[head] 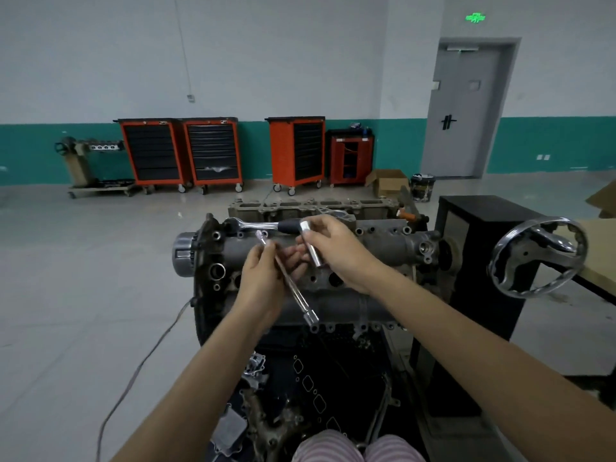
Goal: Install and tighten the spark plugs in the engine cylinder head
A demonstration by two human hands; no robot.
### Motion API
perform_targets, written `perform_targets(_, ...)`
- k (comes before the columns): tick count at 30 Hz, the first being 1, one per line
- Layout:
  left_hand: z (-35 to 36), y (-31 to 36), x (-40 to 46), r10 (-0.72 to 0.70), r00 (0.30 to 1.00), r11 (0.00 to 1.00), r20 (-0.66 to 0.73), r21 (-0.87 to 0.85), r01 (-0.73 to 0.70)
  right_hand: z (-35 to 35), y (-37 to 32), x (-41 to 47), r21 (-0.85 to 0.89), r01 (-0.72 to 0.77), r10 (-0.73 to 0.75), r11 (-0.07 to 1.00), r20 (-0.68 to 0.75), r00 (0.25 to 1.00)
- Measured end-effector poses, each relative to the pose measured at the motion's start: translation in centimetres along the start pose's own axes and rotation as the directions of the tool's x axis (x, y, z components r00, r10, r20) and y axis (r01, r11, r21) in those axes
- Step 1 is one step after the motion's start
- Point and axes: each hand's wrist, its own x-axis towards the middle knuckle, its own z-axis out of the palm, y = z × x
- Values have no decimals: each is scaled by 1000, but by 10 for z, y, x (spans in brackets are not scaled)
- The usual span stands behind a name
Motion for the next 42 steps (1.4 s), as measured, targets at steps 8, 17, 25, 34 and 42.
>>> perform_targets(8,-1,3,2,-43,991,996,-125,-84,33,41,21,-2,-616,238,-319,751,-24,947)
perform_targets(17,-15,13,19,-184,967,982,-173,-2,187,42,8,17,-777,346,-488,526,58,871)
perform_targets(25,-26,27,31,-232,958,972,-167,-57,226,28,6,92,-983,177,-156,42,169,973)
perform_targets(34,-29,27,34,-269,958,962,-99,-84,261,21,9,68,-962,272,-447,-23,253,858)
perform_targets(42,2,25,17,-138,989,990,-55,-12,137,10,8,4,-803,271,-363,530,74,929)
